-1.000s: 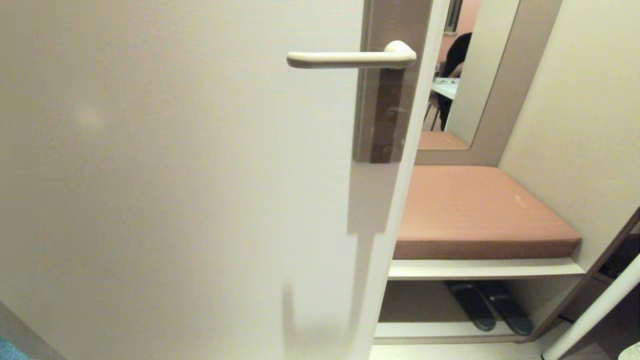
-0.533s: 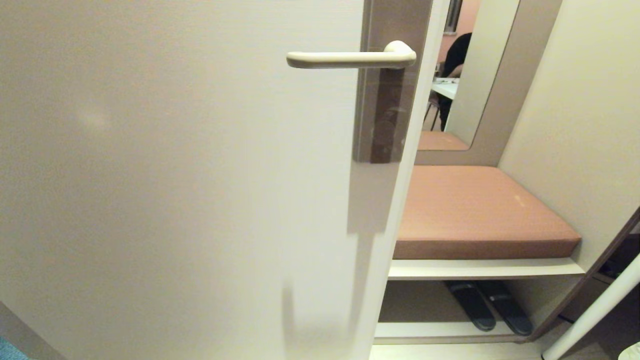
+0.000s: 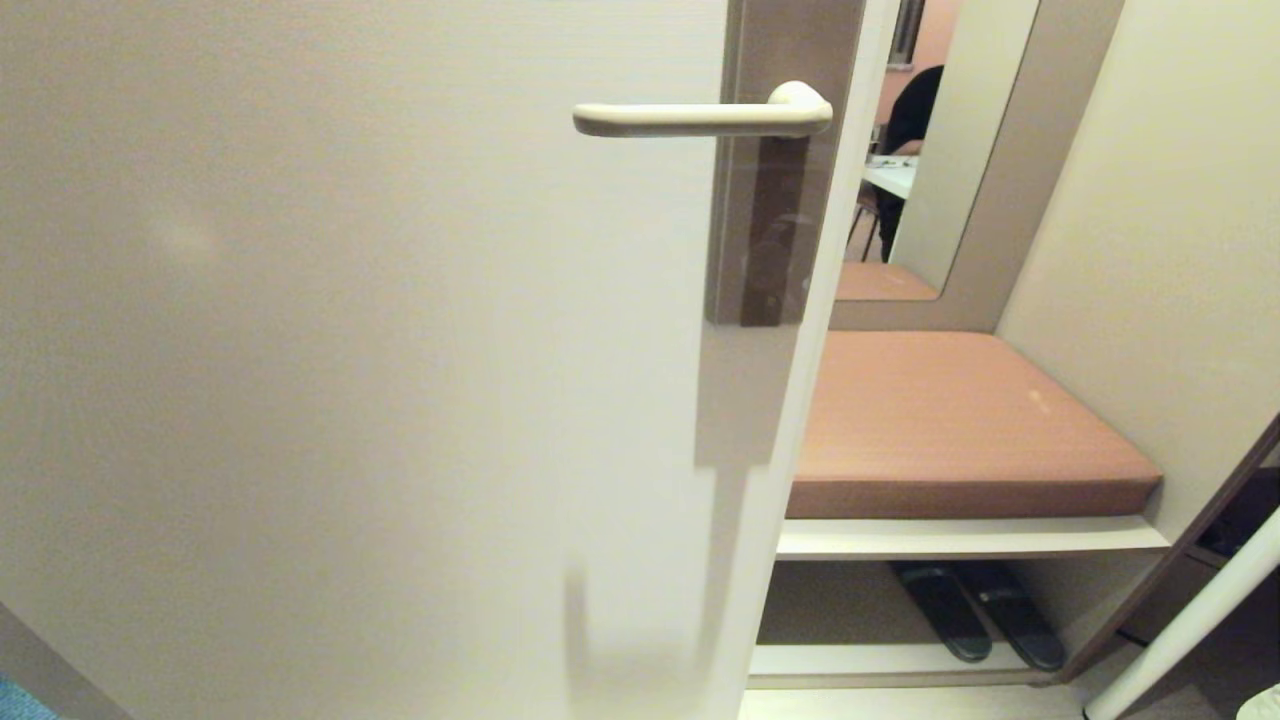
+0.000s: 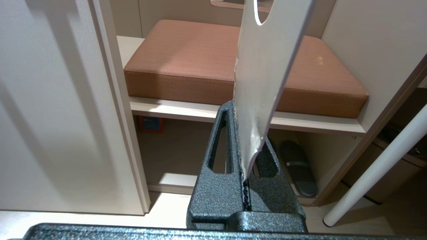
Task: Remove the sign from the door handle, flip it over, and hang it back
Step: Hand it to the other hand
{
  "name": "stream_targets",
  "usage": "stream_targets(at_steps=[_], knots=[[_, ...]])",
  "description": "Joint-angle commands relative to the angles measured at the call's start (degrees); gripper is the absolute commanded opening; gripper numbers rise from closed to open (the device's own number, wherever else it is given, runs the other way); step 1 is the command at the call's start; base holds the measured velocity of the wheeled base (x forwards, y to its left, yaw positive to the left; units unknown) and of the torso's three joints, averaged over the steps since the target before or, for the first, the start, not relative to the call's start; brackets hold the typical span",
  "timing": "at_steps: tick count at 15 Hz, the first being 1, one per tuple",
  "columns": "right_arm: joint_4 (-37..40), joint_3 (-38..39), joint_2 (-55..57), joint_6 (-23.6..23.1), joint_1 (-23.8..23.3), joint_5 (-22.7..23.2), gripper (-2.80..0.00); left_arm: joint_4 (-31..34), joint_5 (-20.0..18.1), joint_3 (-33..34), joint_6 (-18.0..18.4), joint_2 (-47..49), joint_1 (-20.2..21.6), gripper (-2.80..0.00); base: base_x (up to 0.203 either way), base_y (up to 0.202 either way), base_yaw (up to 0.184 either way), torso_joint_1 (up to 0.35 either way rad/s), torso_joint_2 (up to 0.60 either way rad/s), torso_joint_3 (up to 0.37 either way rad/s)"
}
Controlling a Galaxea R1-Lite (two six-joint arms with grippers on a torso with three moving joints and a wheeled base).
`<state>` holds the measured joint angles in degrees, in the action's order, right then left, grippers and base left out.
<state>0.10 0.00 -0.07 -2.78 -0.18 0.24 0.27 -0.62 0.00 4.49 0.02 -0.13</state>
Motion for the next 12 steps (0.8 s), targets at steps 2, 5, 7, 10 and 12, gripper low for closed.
stream_targets(at_steps=[2, 5, 7, 10, 12], knots=[[-0.01, 0.0, 0.07, -0.03, 0.01, 0.02, -2.8, 0.0, -0.25, 0.0, 0.17, -0.02, 0.04, -2.8, 0.0, 0.0, 0.0, 0.0, 0.0, 0.0], [-0.01, 0.0, 0.07, -0.03, 0.01, 0.02, -2.8, -0.18, 0.18, 0.0, -0.29, -0.02, -0.04, -2.8, 0.0, 0.0, 0.0, 0.0, 0.0, 0.0], [-0.01, 0.0, 0.07, -0.03, 0.01, 0.02, -2.8, -0.09, 0.18, 0.0, -0.58, -0.02, -0.04, -2.8, 0.0, 0.0, 0.0, 0.0, 0.0, 0.0], [-0.01, 0.0, 0.07, -0.03, 0.01, 0.02, -2.8, -0.09, 0.18, 0.0, -0.88, -0.02, -0.04, -2.8, 0.0, 0.0, 0.0, 0.0, 0.0, 0.0], [-0.01, 0.0, 0.07, -0.03, 0.01, 0.02, -2.8, -0.09, 0.27, 0.0, -1.19, -0.02, 0.0, -2.8, 0.0, 0.0, 0.0, 0.0, 0.0, 0.0]])
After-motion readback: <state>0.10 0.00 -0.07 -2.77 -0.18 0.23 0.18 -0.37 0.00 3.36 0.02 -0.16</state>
